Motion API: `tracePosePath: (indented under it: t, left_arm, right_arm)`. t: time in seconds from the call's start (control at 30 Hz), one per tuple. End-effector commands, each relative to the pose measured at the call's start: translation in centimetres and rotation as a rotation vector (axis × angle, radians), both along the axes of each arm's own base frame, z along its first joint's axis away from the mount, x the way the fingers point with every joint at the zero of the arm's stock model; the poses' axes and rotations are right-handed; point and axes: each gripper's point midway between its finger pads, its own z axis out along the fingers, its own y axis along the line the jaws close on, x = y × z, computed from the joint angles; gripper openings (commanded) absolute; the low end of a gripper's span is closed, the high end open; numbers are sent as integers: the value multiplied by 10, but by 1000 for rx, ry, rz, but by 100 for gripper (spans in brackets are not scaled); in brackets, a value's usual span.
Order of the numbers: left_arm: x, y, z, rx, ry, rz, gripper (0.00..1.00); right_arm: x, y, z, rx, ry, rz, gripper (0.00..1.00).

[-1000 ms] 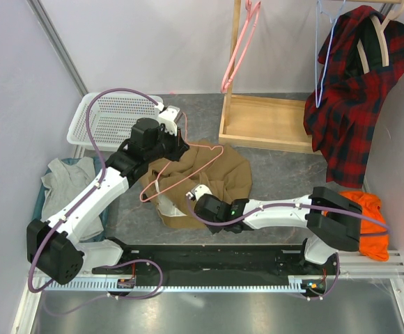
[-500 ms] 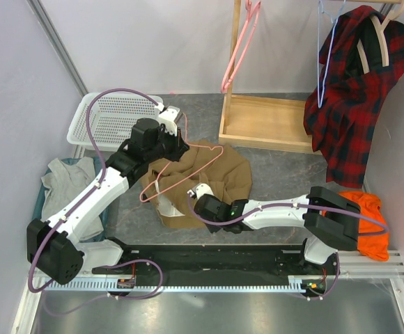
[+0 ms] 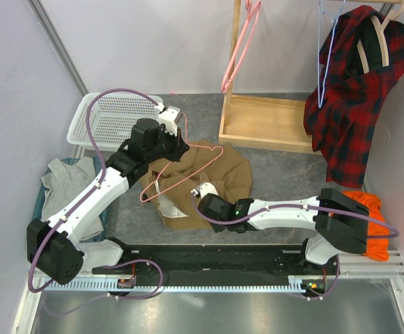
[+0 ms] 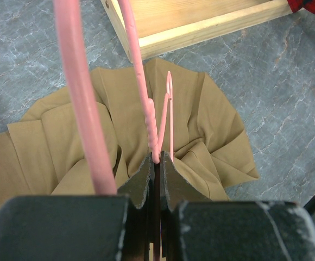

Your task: Place the skirt on the hanger

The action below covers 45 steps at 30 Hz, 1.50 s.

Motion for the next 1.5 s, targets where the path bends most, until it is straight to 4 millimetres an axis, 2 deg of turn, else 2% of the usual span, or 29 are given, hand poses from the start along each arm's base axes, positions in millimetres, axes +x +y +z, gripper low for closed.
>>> tracePosePath:
  t: [0.0, 0.13, 0.27, 0.47, 0.6, 0.8, 0.93, 1.03, 1.1, 1.23, 1.27, 1.3, 1.37, 1.4, 1.47]
  left_arm:
    - [1, 0, 11, -40, -14, 14, 2]
    - [0, -1, 11, -41, -13, 12, 2]
    - [0, -1, 10, -40, -12, 12, 2]
    - [-1, -1, 10, -42, -10, 11, 2]
    - [-3, 0, 11, -47, -3, 18, 2]
    - [-8, 2, 16, -68, -6, 20, 2]
    - [-11, 2, 22, -87, -12, 23, 2]
    - [-13, 2, 28, -112, -12, 31, 2]
    - [-17, 1, 32, -128, -11, 25, 2]
    - [-19, 1, 37, -141, -11, 25, 2]
    - [-19, 1, 36, -142, -9, 25, 2]
    - [-19, 2, 37, -146, -9, 32, 2]
    - [-16, 3, 38, -146, -11, 49, 2]
    - [-14, 4, 39, -149, -10, 62, 2]
    - [-7, 7, 44, -145, -28, 96, 2]
  right_arm:
    - [-1, -1, -2, -10, 11, 5, 25]
    - [-4, -1, -7, -13, 20, 11, 19]
    - [-4, -1, -7, -13, 25, 12, 0]
    - [1, 0, 2, 10, -3, -7, 0]
    - [16, 0, 26, 74, -45, -56, 0]
    - [54, -11, 76, 213, -104, -157, 0]
    - [89, -32, 97, 286, -129, -257, 0]
    - [107, -43, 102, 327, -134, -307, 0]
    - [112, -43, 103, 359, -110, -299, 0]
    - [98, -35, 96, 349, -56, -196, 0]
    - [92, -33, 92, 330, -40, -145, 5]
    - [82, -29, 87, 313, -23, -107, 22]
    - [69, -29, 77, 256, -27, -62, 36]
    - [58, -24, 74, 228, -47, -30, 48]
    - [44, -19, 66, 209, -38, 2, 56]
